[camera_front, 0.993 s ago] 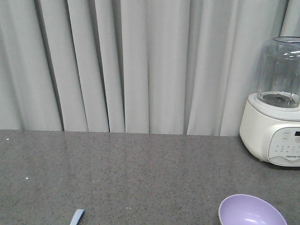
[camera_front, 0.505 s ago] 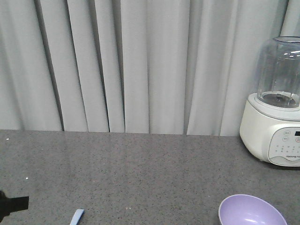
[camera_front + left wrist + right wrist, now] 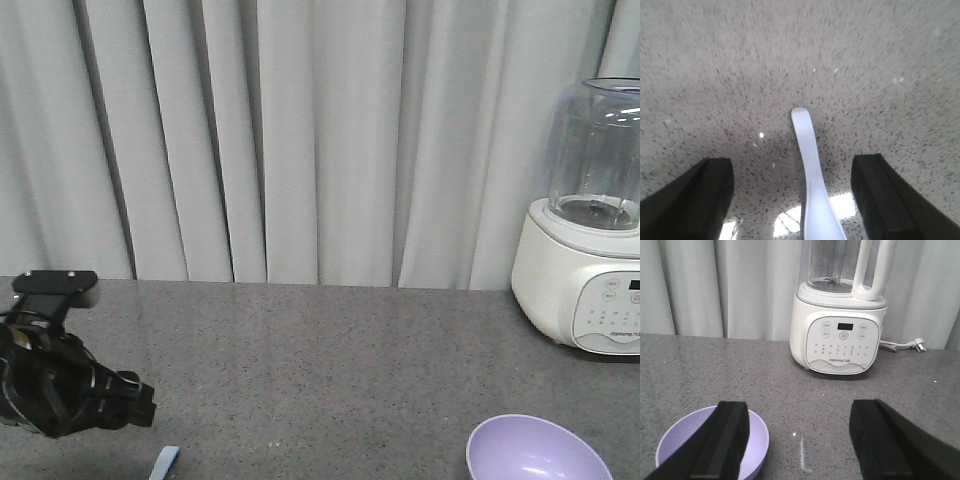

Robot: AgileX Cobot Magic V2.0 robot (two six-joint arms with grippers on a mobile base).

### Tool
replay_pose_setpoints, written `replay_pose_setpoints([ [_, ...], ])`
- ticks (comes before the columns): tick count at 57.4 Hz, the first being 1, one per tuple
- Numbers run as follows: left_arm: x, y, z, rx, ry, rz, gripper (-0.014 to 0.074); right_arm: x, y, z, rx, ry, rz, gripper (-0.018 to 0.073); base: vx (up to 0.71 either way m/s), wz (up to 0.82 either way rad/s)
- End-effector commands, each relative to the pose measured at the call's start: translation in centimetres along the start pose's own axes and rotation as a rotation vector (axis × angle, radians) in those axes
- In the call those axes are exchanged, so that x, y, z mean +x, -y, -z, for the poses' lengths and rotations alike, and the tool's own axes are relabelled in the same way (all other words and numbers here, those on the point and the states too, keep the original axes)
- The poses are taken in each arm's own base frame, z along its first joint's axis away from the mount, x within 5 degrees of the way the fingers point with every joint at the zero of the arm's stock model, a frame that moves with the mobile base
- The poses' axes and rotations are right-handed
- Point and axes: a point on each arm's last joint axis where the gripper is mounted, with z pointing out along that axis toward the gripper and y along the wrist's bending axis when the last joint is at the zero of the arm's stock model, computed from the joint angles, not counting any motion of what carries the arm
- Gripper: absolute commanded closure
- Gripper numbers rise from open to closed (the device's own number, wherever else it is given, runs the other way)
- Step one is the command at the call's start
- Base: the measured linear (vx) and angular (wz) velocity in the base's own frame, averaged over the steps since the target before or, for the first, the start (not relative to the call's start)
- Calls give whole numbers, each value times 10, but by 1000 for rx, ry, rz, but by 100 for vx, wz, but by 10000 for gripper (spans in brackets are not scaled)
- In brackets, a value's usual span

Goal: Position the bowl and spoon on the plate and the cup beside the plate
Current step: 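Lower the left gripper onto the pale blue spoon and grasp it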

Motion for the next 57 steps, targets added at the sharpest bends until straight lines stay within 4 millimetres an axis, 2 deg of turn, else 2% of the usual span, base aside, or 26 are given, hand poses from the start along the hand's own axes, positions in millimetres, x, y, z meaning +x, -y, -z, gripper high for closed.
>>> replay_pose_setpoints([
  [1, -11, 13, 6, 4, 76, 22, 20, -17, 0, 1, 0, 94, 21, 51, 0, 0],
  [10, -8, 27, -11, 4, 35, -28, 20, -17, 0, 1, 0, 94, 21, 51, 0, 0],
  [19, -1, 20, -28, -110, -63, 24, 45, -17, 0, 1, 0, 88, 21, 51, 0, 0],
  [27, -1, 23, -31, -113, -64, -2, 53, -15, 1, 1, 2, 69, 22, 51, 0, 0],
  [47, 3, 27, -54, -114, -118, -23, 53, -15, 1, 1, 4, 67, 24, 51, 0, 0],
  [57, 3, 27, -59, -113, -121, -20, 68, -14, 1, 1, 4, 60, 24, 51, 0, 0],
])
